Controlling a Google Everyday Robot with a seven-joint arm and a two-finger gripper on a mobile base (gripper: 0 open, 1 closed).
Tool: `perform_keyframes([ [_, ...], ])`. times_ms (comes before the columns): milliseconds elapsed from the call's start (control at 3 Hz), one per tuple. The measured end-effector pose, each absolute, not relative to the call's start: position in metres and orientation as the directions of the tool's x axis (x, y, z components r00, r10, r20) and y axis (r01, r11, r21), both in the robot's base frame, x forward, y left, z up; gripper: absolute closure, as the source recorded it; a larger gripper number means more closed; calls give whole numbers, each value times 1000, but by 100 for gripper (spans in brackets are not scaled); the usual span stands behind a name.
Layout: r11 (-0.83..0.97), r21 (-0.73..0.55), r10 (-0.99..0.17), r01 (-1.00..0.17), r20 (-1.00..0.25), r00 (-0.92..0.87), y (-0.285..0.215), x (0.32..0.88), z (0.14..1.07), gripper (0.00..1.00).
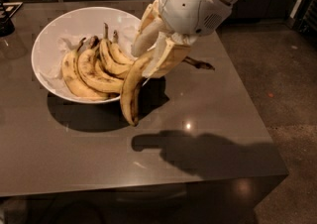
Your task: Pick banana from white bowl
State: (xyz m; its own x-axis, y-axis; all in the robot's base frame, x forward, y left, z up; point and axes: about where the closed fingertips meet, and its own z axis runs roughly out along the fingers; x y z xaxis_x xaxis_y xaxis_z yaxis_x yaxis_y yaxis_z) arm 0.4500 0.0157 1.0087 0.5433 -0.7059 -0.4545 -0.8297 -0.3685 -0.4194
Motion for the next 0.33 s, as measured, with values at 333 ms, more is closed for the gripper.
perform_keyframes([
  [333, -342, -434, -709, -833, -462, 532, 9, 439, 1009, 100],
])
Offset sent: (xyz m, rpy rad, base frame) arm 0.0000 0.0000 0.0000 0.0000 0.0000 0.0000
